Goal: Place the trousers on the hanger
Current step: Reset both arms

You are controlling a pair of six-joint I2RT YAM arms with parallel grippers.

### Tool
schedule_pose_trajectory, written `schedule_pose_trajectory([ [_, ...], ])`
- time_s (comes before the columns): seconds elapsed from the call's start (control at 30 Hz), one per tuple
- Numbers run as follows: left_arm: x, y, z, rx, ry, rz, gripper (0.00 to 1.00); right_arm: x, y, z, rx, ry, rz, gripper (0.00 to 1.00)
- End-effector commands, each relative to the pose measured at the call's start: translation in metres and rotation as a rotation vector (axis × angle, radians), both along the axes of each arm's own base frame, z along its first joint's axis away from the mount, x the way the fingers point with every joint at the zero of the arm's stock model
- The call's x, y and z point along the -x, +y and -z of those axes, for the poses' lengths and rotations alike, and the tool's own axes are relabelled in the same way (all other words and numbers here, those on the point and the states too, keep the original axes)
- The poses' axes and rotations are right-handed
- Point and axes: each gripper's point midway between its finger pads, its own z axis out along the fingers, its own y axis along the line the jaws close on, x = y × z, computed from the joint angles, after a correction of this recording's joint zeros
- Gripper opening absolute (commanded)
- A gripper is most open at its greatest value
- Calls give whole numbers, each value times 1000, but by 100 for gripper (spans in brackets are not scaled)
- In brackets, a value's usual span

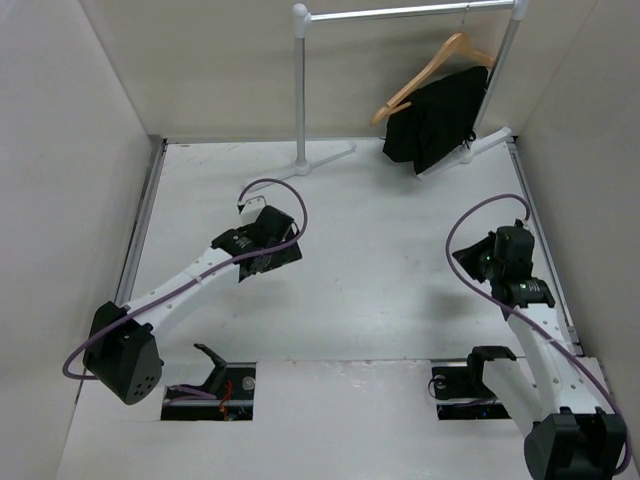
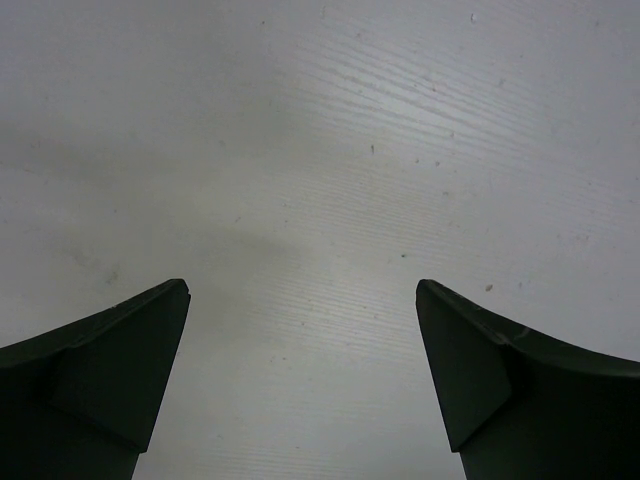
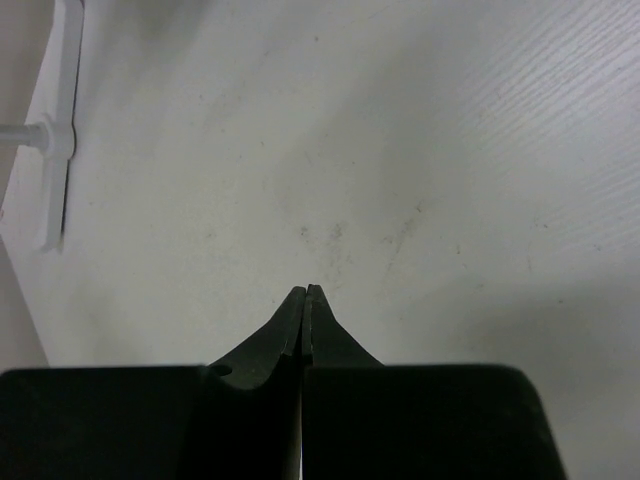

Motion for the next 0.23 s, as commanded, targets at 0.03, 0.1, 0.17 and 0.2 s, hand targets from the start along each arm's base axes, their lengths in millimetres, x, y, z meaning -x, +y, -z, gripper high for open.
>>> schedule_pose_trajectory([
  [0.03, -5, -10, -26, 47, -70, 29, 100, -1, 0, -17, -10, -54, 16, 0],
  [0.1, -3, -10, -24, 44, -68, 33, 100, -2, -4, -27, 12, -85, 22, 2],
  [0.17, -2, -9, -22, 35, -59, 34, 100, -3, -3, -39, 32, -118, 2, 8],
  [0.2, -1, -9, -21, 30, -56, 37, 100, -4, -3, -46, 38, -132, -6, 14],
])
